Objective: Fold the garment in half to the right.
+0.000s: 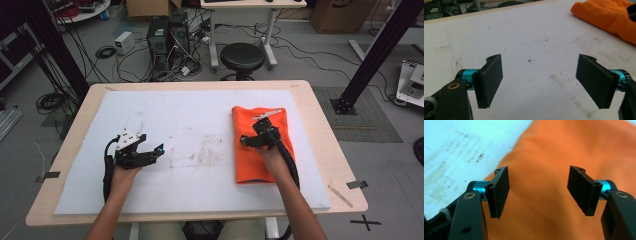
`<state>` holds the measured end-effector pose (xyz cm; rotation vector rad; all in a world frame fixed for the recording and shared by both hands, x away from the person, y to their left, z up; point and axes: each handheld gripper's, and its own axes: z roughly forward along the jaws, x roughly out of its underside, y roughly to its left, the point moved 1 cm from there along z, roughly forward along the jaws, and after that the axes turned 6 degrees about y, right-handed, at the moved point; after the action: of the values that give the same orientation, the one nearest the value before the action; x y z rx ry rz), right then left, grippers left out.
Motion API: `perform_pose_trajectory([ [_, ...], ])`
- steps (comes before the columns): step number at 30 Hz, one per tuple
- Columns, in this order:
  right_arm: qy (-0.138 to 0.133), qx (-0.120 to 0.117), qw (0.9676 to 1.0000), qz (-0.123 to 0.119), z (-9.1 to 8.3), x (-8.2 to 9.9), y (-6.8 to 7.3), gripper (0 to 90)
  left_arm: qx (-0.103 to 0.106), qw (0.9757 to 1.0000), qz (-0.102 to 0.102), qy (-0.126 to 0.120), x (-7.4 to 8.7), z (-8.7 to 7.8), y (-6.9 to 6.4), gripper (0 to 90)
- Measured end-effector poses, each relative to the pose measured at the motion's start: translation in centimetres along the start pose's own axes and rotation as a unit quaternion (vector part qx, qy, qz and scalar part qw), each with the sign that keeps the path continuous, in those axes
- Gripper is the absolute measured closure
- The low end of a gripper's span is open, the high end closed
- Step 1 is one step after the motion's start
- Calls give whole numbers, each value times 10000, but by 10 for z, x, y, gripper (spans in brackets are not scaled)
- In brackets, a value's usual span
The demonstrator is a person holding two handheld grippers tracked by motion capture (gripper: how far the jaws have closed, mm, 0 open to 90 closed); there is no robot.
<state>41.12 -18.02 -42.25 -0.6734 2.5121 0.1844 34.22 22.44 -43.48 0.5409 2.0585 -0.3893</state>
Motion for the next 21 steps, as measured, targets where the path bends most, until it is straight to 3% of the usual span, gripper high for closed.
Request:
perform_pose_trajectory([
  [2,197,-12,9997,-150,11,-1,11,397,-6,10000,8,3,0,0,-1,217],
  [4,178,-10,9996,-221,15,1,16,414,11,10000,19,3,0,0,-2,217],
  [7,214,-202,9995,-137,10,0,10,401,14,10000,48,1,0,1,-3,217],
  [11,-92,-280,9995,99,-2,-9,-2,373,23,10000,51,6,-1,2,-6,217],
  [14,-216,-134,9994,221,-2,-23,-11,373,52,10000,51,6,-2,3,-8,217],
  [17,-284,161,9987,389,7,-39,-15,409,70,10000,60,12,-3,4,-9,217],
  [21,-13,334,9985,426,35,-59,-13,451,85,9999,49,28,-4,5,-9,217],
])
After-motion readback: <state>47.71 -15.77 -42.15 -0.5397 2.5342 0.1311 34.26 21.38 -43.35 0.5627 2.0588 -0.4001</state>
